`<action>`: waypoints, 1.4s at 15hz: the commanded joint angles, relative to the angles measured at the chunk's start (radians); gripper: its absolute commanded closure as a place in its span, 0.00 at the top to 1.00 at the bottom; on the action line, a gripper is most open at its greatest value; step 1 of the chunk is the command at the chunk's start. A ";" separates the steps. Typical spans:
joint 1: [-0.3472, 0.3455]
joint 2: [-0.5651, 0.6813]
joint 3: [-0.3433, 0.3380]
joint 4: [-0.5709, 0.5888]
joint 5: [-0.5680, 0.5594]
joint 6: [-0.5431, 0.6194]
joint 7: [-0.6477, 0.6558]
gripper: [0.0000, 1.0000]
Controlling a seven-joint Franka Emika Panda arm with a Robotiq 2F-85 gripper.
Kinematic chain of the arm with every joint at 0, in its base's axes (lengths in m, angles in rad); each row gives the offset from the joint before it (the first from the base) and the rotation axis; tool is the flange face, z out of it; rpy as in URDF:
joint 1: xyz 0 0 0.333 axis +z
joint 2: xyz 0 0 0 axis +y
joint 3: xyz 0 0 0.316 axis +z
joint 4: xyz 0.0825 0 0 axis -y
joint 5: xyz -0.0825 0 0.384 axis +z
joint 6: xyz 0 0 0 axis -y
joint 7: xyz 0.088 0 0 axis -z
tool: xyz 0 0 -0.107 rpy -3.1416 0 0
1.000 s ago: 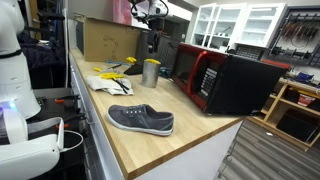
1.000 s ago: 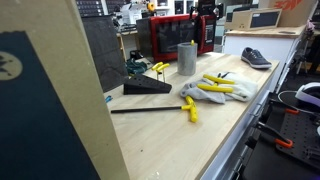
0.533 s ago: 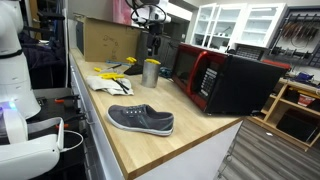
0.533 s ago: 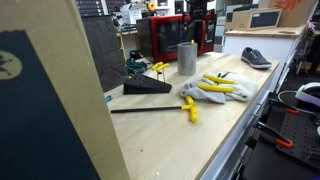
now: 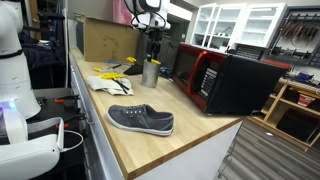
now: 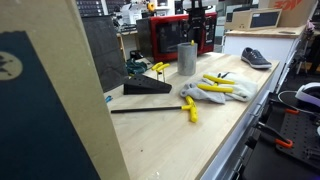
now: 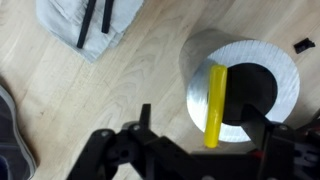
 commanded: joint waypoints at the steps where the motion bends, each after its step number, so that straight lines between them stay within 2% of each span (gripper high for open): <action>1: 0.010 0.008 -0.015 0.004 0.013 0.017 0.022 0.58; 8: 0.016 0.003 -0.015 -0.006 0.027 0.048 0.017 0.06; 11: 0.017 -0.007 -0.015 -0.007 0.028 0.045 0.014 0.06; 13: 0.019 -0.020 -0.014 -0.010 0.033 0.051 0.010 0.00; 14: 0.019 -0.027 -0.014 -0.012 0.035 0.049 0.005 0.04; 21: 0.022 -0.094 -0.001 0.004 0.080 0.010 -0.003 0.04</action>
